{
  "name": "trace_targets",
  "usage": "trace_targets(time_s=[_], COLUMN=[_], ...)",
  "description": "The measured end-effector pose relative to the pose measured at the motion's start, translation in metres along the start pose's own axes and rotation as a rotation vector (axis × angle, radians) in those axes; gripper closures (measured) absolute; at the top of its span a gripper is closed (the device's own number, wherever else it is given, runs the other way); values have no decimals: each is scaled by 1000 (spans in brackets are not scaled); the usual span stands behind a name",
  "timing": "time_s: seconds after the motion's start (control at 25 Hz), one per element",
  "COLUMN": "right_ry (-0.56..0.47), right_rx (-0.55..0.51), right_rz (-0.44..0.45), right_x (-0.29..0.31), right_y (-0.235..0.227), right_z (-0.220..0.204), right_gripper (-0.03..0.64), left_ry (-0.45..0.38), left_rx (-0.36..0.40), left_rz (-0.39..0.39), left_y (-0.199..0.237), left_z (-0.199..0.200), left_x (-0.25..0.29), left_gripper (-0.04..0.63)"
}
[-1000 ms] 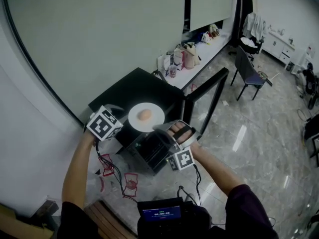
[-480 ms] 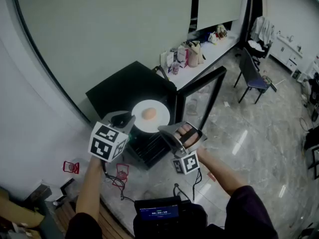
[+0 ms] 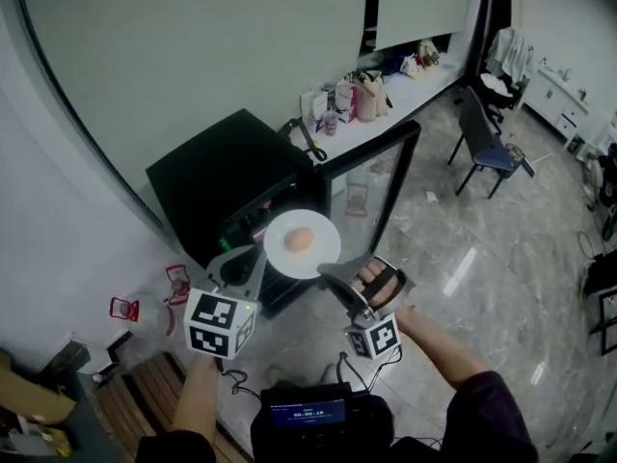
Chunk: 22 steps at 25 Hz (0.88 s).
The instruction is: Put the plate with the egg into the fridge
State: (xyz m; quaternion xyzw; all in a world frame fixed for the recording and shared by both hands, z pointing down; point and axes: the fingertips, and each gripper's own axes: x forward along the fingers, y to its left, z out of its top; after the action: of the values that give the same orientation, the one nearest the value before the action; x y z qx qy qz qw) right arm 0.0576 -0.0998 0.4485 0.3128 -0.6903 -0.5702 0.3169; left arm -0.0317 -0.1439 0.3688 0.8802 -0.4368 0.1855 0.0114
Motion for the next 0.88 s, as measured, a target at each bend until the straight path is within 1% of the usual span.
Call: trace_targets(time_s=[0.2, 0.48, 0.72, 0.88], right_ry=[-4, 17, 39, 60], right_rx=[18, 35, 25, 43], right_rz=[17, 39, 73, 100], right_x=[-2, 17, 33, 44], right_y=[12, 25, 48, 65], right_z=[4, 19, 33, 30], right_gripper=[604, 604, 604, 604], left_ry=[2, -29, -35, -41], left_rx=[-21, -36, -80, -102], left_rz=[23, 37, 28, 41], left_y=[0, 25, 45, 52], left_z=[-16, -28, -53, -68], left_x=[-4, -19, -33, -34], left_gripper=[565, 565, 565, 584])
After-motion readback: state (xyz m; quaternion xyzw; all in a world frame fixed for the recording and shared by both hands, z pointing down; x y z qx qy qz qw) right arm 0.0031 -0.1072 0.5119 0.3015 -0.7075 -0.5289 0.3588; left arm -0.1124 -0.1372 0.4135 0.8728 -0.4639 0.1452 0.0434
